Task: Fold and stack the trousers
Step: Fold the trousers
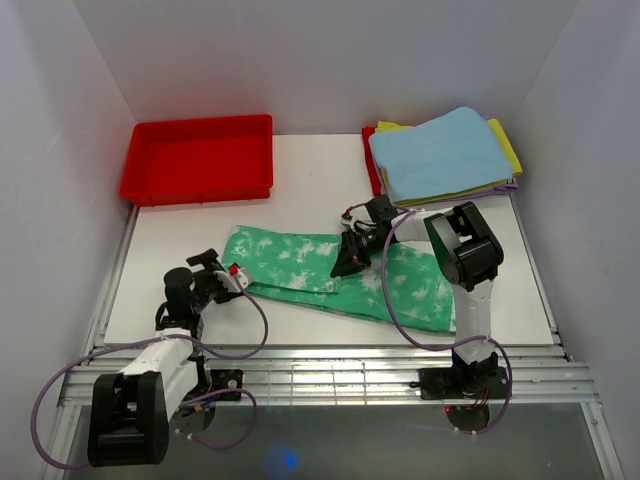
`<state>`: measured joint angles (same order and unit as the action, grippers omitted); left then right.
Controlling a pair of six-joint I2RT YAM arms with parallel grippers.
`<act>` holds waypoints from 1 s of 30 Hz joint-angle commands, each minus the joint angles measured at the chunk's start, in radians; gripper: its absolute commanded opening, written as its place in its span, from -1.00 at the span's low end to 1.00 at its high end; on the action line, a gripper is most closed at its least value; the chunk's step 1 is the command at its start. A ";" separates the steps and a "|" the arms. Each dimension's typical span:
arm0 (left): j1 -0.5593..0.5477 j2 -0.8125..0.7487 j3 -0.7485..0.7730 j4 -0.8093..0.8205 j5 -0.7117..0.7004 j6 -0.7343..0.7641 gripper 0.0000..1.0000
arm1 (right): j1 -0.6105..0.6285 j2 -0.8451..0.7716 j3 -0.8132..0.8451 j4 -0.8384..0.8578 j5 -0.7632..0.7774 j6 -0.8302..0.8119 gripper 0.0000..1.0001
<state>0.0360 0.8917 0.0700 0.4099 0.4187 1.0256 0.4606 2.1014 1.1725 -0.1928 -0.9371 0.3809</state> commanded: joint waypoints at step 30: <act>-0.018 0.059 0.033 0.024 0.005 0.090 0.96 | 0.004 0.028 0.009 -0.062 0.041 -0.042 -0.84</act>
<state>0.0280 0.9131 0.0681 0.3576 0.4786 1.1091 0.4606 2.1159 1.1912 -0.2218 -0.9463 0.3634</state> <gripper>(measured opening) 0.979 0.111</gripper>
